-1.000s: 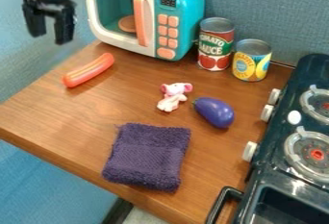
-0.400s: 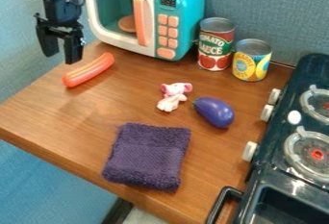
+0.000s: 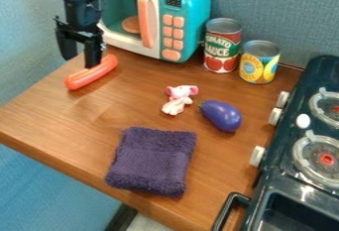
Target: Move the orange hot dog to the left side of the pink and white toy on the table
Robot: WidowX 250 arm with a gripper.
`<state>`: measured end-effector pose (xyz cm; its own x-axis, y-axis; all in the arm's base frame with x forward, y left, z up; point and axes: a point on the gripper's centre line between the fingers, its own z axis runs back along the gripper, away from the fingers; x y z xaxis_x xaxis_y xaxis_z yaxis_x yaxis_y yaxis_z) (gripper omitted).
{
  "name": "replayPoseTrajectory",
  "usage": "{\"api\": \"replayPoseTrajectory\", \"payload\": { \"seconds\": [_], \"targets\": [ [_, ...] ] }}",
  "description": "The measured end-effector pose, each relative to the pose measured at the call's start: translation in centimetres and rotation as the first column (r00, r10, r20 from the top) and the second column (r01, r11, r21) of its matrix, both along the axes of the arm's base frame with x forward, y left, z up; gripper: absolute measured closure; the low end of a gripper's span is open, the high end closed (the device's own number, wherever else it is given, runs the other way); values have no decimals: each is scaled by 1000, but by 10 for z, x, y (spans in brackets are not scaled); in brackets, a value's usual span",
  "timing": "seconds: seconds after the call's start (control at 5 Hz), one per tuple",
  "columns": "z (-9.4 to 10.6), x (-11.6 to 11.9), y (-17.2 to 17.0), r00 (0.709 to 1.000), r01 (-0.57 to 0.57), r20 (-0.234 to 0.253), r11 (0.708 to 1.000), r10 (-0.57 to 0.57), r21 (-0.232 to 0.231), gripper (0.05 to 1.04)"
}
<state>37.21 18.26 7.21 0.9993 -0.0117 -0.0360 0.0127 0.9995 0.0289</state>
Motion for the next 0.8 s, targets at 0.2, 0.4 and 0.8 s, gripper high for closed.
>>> {"api": "replayPoseTrajectory", "payload": {
  "seconds": [0.2, 0.4, 0.8],
  "targets": [
    [-10, 6, -3, 1000, -7, -14, 1000, 7, 4, 82],
    [-16, 15, 1, 999, -34, -22, 999, 34, 31, 82],
    [-28, 26, 10, 995, -75, -52, 993, 80, 95, 82]
  ]
}}
